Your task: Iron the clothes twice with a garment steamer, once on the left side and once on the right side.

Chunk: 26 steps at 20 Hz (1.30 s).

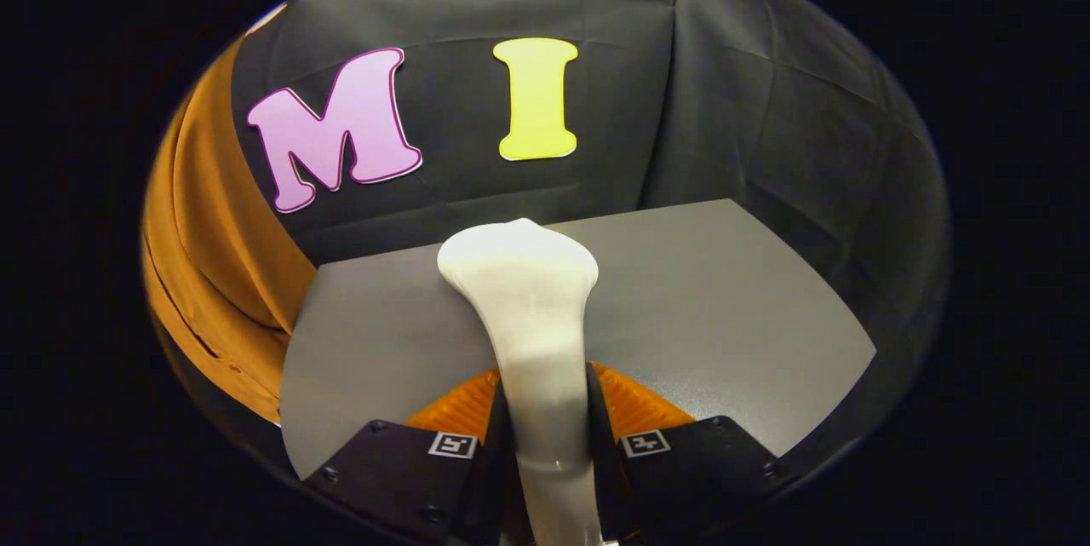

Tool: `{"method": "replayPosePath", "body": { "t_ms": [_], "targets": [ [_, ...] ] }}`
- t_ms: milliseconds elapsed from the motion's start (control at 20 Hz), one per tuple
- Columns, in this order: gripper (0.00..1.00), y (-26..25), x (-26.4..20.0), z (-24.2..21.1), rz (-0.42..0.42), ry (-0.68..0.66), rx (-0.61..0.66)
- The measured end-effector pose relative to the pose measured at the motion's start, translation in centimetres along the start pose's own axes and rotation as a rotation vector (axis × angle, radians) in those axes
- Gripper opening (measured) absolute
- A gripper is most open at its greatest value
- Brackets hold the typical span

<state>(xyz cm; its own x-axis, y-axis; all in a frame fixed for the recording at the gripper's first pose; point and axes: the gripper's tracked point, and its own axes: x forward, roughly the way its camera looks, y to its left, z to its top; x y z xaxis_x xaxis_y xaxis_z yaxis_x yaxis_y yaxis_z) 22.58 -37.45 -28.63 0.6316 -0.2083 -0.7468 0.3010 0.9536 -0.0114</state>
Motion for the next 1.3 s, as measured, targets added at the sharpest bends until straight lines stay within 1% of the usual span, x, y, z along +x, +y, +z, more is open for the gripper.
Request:
{"method": "replayPosePath", "body": {
  "t_ms": [150,350,500,650,850,950,1100,1300],
  "targets": [
    [0.46,0.0,-1.5,1.3,0.004,-0.074,0.025],
    [0.46,-0.2,-6.5,3.1,-0.02,-0.205,0.062],
    [0.46,1.8,-10.2,3.2,-0.004,-0.275,0.084],
    [0.46,4.1,-14.5,2.8,-0.03,-0.346,0.071],
    [0.46,9.1,-19.4,1.4,-0.067,-0.41,0.065],
    [0.46,12.2,-20.7,0.8,-0.063,-0.423,0.055],
    [0.46,16.6,-21.5,0.7,-0.052,-0.439,0.037],
    [0.46,22.4,-21.1,0.9,-0.004,-0.445,0.03]
  ]
}}
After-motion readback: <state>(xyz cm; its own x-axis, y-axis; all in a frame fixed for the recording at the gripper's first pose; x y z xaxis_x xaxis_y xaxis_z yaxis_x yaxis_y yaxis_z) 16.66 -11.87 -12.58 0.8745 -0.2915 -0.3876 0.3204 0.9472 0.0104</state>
